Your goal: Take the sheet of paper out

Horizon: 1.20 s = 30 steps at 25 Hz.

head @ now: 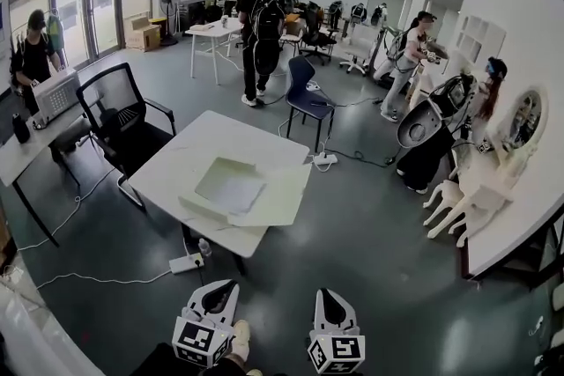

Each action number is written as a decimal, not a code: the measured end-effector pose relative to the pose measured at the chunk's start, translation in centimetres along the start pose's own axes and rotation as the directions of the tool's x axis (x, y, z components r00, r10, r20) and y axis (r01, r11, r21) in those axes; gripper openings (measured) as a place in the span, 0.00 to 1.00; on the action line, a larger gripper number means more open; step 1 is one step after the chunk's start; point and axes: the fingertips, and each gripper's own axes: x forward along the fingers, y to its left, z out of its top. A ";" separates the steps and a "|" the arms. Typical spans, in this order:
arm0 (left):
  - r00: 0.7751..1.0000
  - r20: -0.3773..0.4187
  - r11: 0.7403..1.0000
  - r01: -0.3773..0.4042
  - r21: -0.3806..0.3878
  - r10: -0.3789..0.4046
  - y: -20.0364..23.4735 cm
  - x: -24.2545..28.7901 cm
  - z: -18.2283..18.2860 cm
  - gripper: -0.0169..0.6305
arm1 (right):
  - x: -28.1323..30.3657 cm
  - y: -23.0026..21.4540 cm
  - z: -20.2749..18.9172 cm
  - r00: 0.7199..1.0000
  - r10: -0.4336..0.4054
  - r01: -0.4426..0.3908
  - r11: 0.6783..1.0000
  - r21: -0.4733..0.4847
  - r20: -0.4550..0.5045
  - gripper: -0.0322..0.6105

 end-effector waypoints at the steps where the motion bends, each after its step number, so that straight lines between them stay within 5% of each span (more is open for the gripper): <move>1: 1.000 -0.006 1.000 -0.001 0.000 0.001 0.6 0.9 0.3 0.06 | 1.0 -0.1 0.2 1.000 0.001 -0.001 1.000 0.000 -0.004 0.08; 18: 0.999 -0.017 0.999 0.039 0.004 -0.039 10.8 14.5 3.4 0.06 | 17.5 -2.5 3.8 1.000 -0.026 0.026 1.000 0.002 -0.017 0.08; 30: 1.000 -0.014 1.000 -0.017 -0.008 0.017 20.4 18.8 5.0 0.06 | 28.3 0.7 6.3 1.000 0.022 -0.022 1.000 -0.018 -0.002 0.08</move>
